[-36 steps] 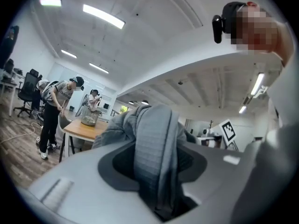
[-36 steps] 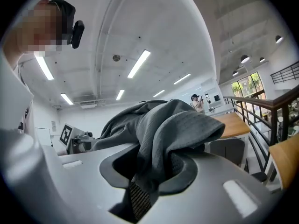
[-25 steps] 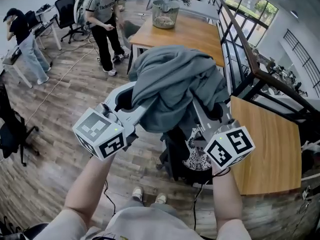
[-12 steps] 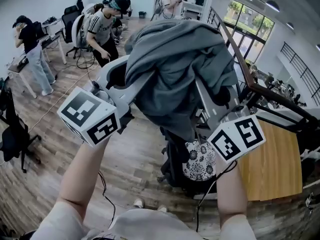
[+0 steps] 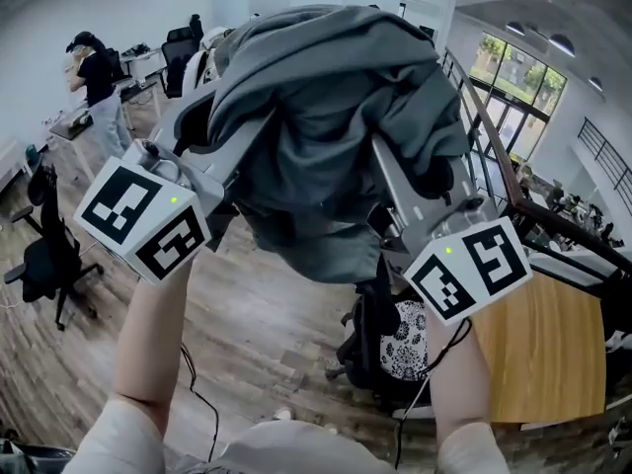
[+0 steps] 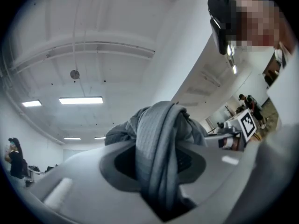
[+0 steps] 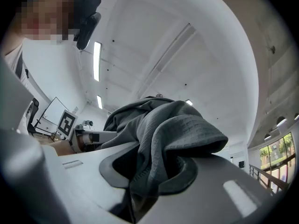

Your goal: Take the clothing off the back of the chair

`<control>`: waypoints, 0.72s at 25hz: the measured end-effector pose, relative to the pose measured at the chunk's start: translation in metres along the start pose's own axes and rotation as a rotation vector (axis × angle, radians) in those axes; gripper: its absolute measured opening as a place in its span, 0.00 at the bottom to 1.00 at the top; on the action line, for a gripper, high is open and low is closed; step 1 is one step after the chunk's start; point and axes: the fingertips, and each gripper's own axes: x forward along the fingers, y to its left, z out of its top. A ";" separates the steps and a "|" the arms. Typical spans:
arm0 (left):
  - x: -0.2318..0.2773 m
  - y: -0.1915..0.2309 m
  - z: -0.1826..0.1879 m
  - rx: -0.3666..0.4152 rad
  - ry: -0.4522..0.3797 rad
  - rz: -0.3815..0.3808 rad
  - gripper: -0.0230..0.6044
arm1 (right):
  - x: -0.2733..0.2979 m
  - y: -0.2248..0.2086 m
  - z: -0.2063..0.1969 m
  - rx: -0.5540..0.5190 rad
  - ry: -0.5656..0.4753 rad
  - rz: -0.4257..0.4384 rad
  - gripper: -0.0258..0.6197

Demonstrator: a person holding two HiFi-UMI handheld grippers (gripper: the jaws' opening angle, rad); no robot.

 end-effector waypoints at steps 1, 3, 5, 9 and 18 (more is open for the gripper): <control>-0.012 0.005 -0.004 0.006 0.012 0.017 0.26 | 0.004 0.010 -0.006 0.008 0.003 0.014 0.19; -0.037 0.017 -0.016 0.014 0.038 0.051 0.26 | 0.013 0.034 -0.022 0.030 0.008 0.042 0.19; -0.062 0.029 -0.028 0.008 0.070 0.086 0.26 | 0.023 0.057 -0.038 0.053 0.015 0.069 0.19; -0.098 0.044 -0.052 -0.016 0.112 0.136 0.26 | 0.040 0.088 -0.062 0.079 0.032 0.107 0.19; -0.158 0.036 -0.137 -0.025 0.243 0.192 0.26 | 0.029 0.134 -0.143 0.136 0.163 0.140 0.19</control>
